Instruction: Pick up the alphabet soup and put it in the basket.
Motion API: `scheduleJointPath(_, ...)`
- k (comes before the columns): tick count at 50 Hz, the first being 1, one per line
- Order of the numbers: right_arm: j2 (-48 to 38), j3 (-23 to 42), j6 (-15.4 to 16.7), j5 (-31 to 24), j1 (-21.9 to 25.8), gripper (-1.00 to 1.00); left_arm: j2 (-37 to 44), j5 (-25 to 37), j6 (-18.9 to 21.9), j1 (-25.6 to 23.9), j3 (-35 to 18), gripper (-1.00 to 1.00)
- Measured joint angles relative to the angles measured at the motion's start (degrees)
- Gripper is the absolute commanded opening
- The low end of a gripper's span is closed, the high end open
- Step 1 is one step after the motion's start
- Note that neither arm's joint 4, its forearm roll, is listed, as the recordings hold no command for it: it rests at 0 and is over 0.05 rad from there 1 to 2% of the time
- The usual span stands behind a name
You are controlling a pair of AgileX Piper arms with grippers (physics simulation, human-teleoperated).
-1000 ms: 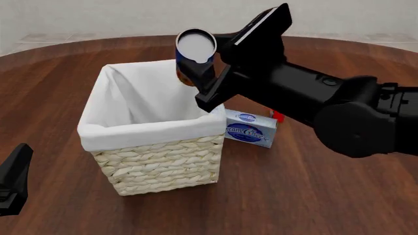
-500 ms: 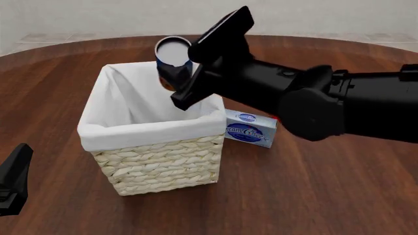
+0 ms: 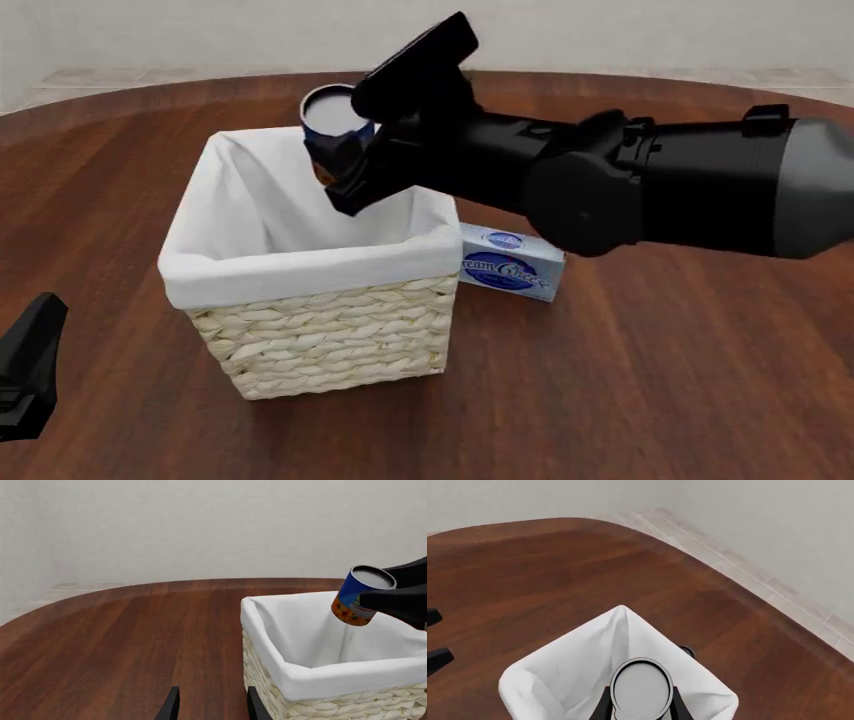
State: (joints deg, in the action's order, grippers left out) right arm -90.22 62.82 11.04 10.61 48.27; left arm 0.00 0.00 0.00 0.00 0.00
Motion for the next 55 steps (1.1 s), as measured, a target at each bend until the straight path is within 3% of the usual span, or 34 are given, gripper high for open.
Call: scheduleJointPath(55,-11.3,13.0,-3.0,-18.3,1.7,-1.0,0.0,0.0,0.0,0.0,0.0,1.0)
